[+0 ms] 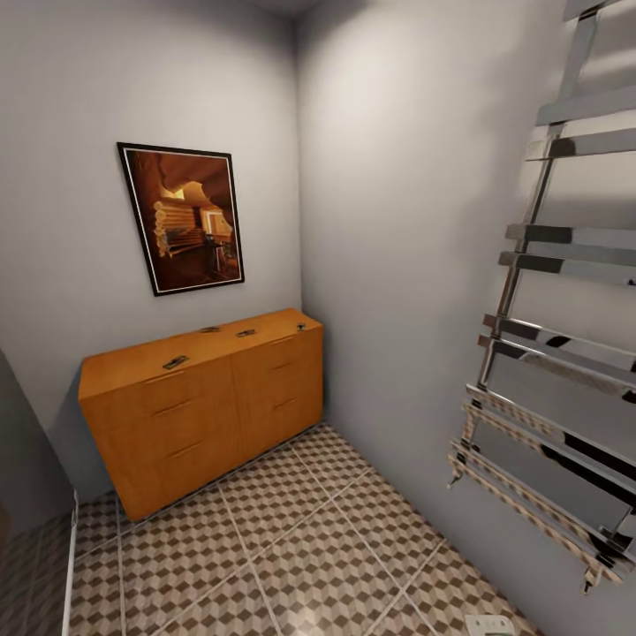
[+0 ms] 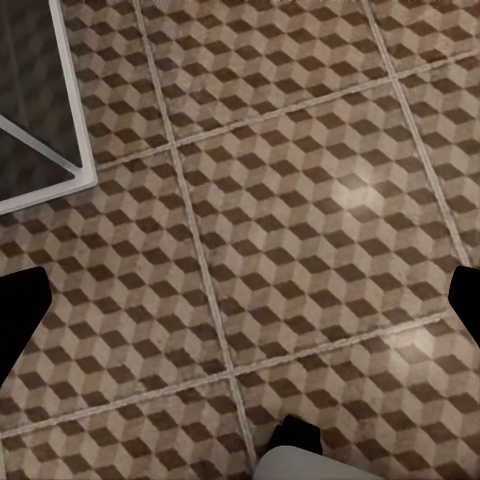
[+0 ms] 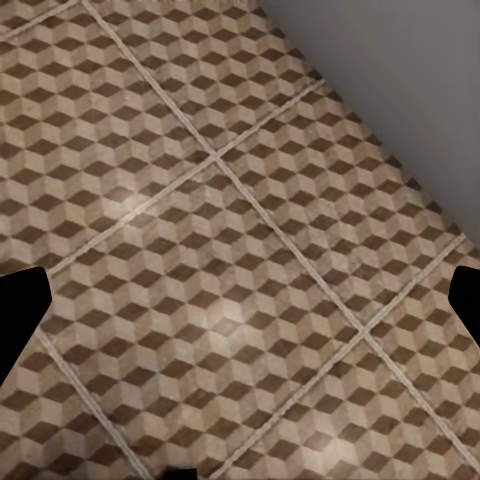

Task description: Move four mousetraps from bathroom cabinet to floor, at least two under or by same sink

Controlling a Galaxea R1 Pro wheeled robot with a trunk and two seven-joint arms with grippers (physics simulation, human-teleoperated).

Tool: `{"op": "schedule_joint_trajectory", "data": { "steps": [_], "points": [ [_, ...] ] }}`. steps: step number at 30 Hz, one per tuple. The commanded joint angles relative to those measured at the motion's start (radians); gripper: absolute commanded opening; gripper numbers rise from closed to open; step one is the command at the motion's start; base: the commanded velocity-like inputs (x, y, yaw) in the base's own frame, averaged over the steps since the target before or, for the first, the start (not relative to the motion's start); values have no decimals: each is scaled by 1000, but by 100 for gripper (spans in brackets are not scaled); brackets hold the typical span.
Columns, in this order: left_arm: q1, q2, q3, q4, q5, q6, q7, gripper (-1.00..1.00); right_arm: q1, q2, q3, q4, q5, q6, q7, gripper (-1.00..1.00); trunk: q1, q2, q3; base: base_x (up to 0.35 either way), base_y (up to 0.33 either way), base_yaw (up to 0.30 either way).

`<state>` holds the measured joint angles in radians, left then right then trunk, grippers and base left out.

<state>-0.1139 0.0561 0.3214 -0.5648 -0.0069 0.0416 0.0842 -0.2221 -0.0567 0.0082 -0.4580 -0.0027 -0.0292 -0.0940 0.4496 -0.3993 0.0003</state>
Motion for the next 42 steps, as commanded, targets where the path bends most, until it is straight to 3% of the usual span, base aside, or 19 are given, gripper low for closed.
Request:
{"op": "schedule_joint_trajectory", "data": {
  "steps": [1,42],
  "points": [
    [0,0,1,-1,-1,4,2,100,0,0,1,1,0,-3,-3,100,0,-1,0,27,16,0],
    [0,-4,1,-1,-1,4,3,100,-1,0,-1,7,-1,-13,-1,100,0,-1,0,1,1,0]
  ]
}}
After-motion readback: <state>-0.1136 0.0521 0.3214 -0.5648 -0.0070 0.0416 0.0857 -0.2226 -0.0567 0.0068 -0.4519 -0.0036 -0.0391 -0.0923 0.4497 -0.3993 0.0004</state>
